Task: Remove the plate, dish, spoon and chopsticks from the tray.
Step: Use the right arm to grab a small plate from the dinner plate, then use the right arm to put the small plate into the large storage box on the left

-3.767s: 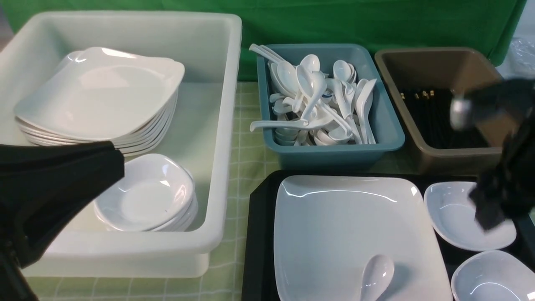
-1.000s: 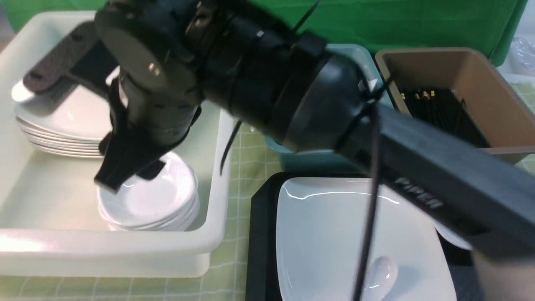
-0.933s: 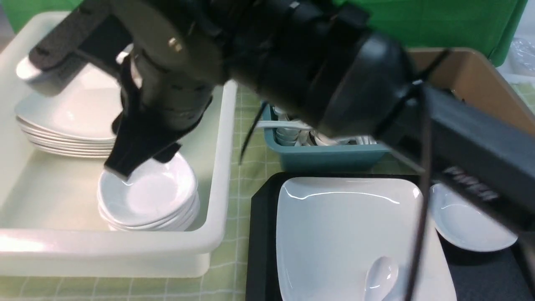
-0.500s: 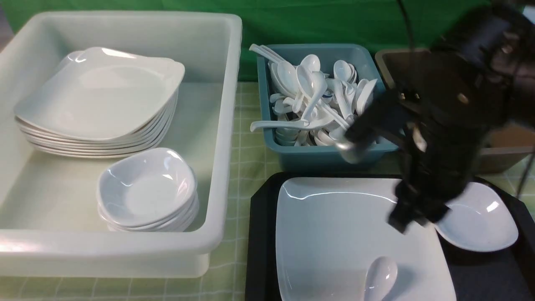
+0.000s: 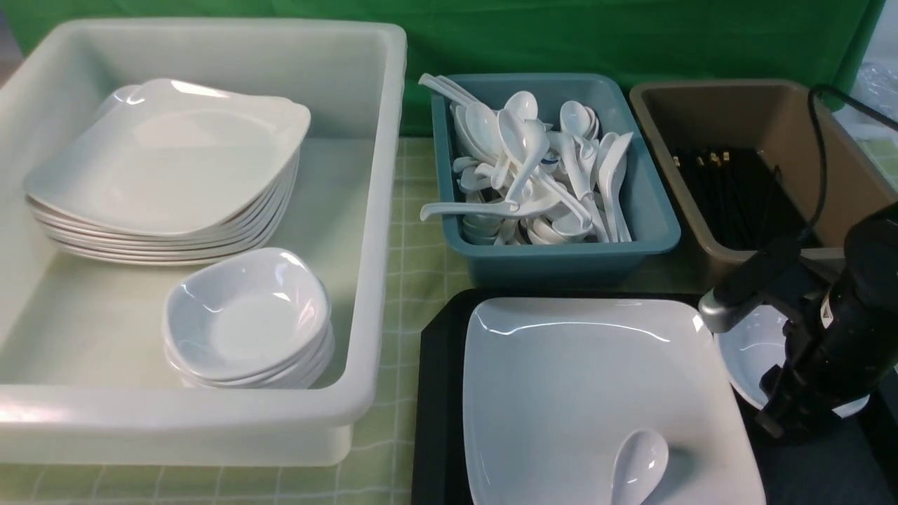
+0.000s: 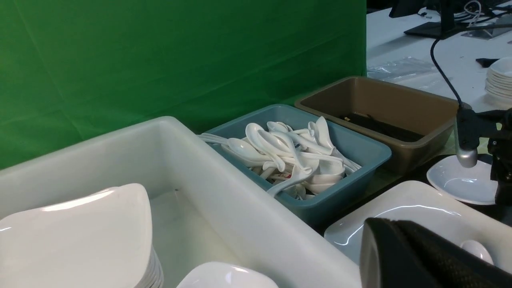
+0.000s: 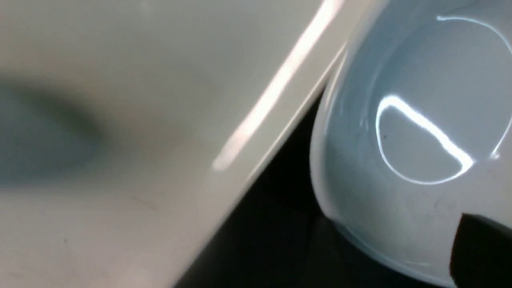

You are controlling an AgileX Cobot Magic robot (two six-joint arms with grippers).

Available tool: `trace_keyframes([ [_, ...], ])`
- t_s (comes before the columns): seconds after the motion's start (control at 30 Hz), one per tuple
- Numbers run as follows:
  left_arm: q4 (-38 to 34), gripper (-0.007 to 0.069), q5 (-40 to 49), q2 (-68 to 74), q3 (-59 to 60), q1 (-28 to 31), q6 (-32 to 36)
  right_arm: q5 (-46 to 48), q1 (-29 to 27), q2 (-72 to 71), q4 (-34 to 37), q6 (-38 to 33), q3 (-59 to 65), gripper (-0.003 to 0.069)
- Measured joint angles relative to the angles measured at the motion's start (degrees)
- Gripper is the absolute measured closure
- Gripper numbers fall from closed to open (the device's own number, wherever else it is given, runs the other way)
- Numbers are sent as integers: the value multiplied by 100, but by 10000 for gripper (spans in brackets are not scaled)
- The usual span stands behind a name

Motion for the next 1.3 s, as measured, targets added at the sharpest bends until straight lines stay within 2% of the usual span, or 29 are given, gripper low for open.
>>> trace_keyframes([
  [0.23, 0, 601, -14, 0, 0, 0, 0, -250, -7, 441, 0, -381, 6, 211],
  [0.37, 0, 601, -14, 0, 0, 0, 0, -548, -7, 610, -4, -494, 12, 238],
  [0.47, 0, 601, -14, 0, 0, 0, 0, -630, -7, 636, -4, -533, 12, 299],
  [0.57, 0, 601, -14, 0, 0, 0, 0, -696, 0, 614, -67, -605, -7, 412],
  [0.77, 0, 601, -14, 0, 0, 0, 0, -300, 125, 254, -109, -485, -51, 497],
  [0.83, 0, 601, -14, 0, 0, 0, 2, -1, 267, 2, -98, -291, -125, 559],
  [0.87, 0, 601, -14, 0, 0, 0, 2, 414, 430, -287, -44, -12, -257, 594],
  [1.03, 27, 601, 9, 0, 0, 0, 2, 1540, 1670, -1089, 0, 831, -1343, 596],
  [1.07, 37, 601, 26, 0, 0, 0, 2, 1563, 1736, -1123, 0, 859, -1404, 596],
  [1.1, 88, 601, 69, 0, 0, 0, 2, 1651, 2091, -1167, 0, 958, -1712, 596],
  [1.2, 549, 601, 502, -11, -32, 0, -195, 1390, 3457, -956, 0, 1092, -2847, 596],
  [1.3, 994, 601, 1068, -43, -192, 0, -507, 804, 4140, -439, 38, 1041, -3616, 596],
])
